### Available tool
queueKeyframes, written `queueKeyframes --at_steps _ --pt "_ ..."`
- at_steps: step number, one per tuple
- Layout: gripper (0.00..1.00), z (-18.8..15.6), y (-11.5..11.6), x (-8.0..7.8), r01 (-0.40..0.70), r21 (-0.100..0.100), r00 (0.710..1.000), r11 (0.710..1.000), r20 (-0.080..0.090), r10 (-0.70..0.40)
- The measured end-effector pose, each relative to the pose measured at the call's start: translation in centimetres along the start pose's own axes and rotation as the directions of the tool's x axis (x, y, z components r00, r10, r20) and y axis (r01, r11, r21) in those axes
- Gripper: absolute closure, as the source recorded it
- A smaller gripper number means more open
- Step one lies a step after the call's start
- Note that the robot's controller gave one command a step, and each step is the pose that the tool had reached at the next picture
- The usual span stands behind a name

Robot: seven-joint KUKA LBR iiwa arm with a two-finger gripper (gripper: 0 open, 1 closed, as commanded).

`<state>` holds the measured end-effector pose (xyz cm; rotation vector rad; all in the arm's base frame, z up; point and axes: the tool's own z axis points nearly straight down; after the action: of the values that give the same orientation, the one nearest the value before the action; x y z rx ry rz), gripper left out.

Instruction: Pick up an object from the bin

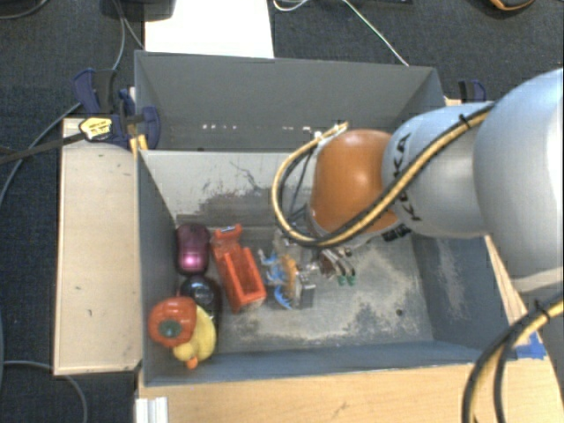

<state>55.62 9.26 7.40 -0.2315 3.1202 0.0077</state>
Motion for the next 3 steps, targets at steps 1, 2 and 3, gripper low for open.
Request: queueKeyframes --at_steps 1,2,3 --pt "1.00 -1.4 2.4 -0.6 -0.201 0.003 0.980 0.980 -0.005 0.201" --pt "1.00 -1.4 2.4 -0.6 -0.202 0.003 0.979 0.979 -0.005 0.202" --pt "1.00 -12.4 1.6 0.3 -0.219 0.002 0.976 0.976 0.001 0.219"
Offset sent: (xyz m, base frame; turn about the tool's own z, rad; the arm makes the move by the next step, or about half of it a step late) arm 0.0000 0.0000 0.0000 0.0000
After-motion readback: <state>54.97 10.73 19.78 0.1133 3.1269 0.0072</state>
